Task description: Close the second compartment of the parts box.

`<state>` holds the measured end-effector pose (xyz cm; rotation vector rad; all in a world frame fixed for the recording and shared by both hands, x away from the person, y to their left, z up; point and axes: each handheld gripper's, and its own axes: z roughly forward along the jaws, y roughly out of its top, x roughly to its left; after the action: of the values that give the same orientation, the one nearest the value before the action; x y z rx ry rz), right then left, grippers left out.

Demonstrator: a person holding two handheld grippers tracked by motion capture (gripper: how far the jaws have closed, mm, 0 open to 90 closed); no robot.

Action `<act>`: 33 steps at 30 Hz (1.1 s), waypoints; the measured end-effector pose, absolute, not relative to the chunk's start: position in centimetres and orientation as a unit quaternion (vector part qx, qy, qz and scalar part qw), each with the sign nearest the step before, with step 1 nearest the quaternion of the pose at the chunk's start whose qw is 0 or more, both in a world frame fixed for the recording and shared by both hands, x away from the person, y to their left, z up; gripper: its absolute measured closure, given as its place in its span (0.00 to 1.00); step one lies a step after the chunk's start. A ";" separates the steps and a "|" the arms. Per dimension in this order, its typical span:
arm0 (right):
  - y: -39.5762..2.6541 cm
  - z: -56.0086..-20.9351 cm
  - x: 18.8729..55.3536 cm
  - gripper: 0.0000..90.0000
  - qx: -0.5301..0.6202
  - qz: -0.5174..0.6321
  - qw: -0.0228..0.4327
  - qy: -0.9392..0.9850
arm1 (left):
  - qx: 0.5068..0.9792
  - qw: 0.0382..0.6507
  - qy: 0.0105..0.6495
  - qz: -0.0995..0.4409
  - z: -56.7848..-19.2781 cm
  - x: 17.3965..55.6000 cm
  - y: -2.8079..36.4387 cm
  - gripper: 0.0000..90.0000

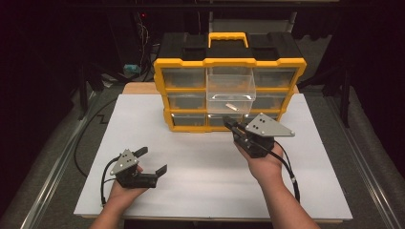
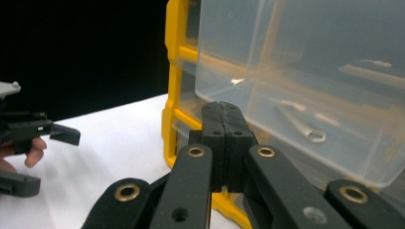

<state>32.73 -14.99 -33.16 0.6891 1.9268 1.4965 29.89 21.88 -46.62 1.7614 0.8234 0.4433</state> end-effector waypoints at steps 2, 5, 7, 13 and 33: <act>-15.0 -32.7 32.7 1.00 0.257 0.564 0.303 0.724 | 0.741 0.544 0.346 0.187 -46.6 29.9 21.9 0.00; -15.0 -32.1 32.6 1.00 0.255 0.565 0.310 0.721 | 0.740 0.546 0.346 0.188 -46.5 29.8 21.9 0.00; -15.0 -31.8 32.6 1.00 0.253 0.567 0.313 0.719 | 0.739 0.546 0.346 0.188 -46.5 29.8 21.9 0.00; -15.1 -30.6 32.7 1.00 0.252 0.564 0.326 0.715 | 0.740 0.545 0.346 0.187 -46.5 29.8 22.0 0.00; -15.2 -29.1 33.9 1.00 0.259 0.561 0.350 0.704 | 0.740 0.546 0.345 0.187 -46.5 29.8 22.1 0.00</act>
<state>33.92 -15.23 -29.07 0.6705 1.8248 1.4525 29.80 22.05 -46.51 1.7556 0.8169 0.4432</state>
